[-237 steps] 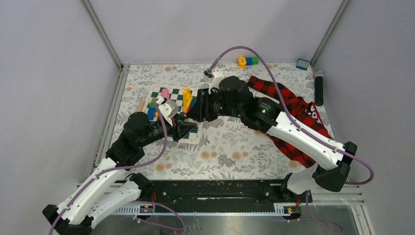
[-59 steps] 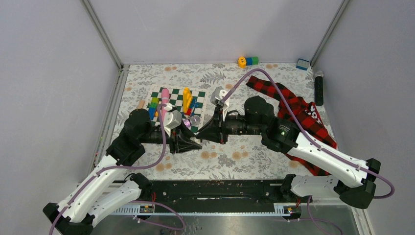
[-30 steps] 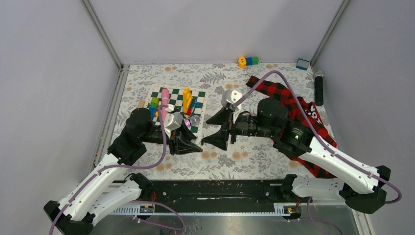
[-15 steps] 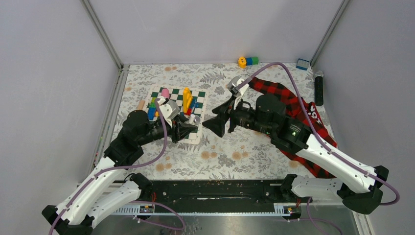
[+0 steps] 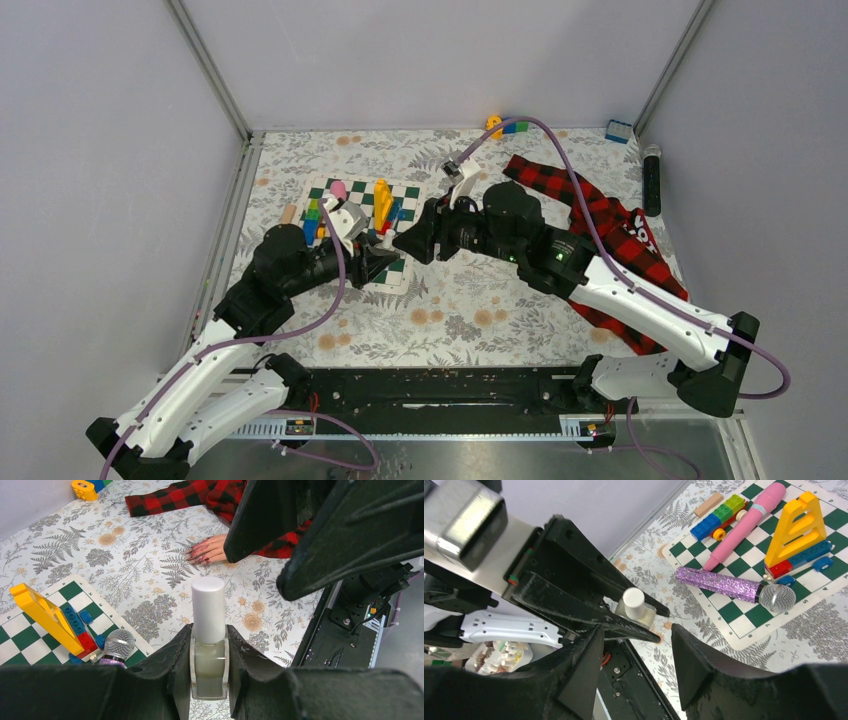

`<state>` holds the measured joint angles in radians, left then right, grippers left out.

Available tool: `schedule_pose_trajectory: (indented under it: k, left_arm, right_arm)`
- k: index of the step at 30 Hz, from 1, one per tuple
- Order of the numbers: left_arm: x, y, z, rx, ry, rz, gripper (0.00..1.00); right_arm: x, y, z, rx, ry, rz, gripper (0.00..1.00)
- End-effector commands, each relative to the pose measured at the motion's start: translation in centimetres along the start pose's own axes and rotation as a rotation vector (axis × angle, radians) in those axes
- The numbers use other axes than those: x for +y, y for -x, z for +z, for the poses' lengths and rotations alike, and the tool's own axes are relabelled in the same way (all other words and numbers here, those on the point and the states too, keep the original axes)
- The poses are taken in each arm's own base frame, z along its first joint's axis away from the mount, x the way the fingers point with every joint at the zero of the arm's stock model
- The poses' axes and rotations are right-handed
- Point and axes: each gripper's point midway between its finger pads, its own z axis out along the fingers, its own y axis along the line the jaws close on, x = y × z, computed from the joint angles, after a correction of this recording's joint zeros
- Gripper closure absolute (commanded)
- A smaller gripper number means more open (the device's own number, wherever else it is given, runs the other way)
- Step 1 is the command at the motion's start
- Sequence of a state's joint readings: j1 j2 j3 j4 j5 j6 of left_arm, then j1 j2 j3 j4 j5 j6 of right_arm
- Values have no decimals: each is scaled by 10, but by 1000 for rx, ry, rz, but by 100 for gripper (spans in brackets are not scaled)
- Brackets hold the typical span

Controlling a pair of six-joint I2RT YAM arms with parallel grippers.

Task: Paint the nails
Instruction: Unscrew the nail polish bottle.

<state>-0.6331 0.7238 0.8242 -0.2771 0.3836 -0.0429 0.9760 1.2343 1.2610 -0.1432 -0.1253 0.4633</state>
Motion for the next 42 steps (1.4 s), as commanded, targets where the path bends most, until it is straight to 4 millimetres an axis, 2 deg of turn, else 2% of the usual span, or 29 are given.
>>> schedule_pose_trajectory:
  k: [1,6,10,36,38,42]
  left_arm:
    - [3,22,0,-65,22,23,100]
    - [4,23,-1,-64,24,24,100]
    - [4,23,-1,-64,23,24,100]
    - [-2,22,1,-57,-13,20,100]
    - [-3,23,0,-60,-16,22,100]
    - [-6,23,0,-60,-32,24,100]
  right_arm:
    - [24,25,6,-57,79,45,45]
    - [33,22,14,-30,116,58,53]
    - [34,21,17,-24,116,62,56]
    - [38,20,32,-6,127,66,64]
    - [37,18,34,0,125,63,68]
    - [31,14,36,13,103,40,84]
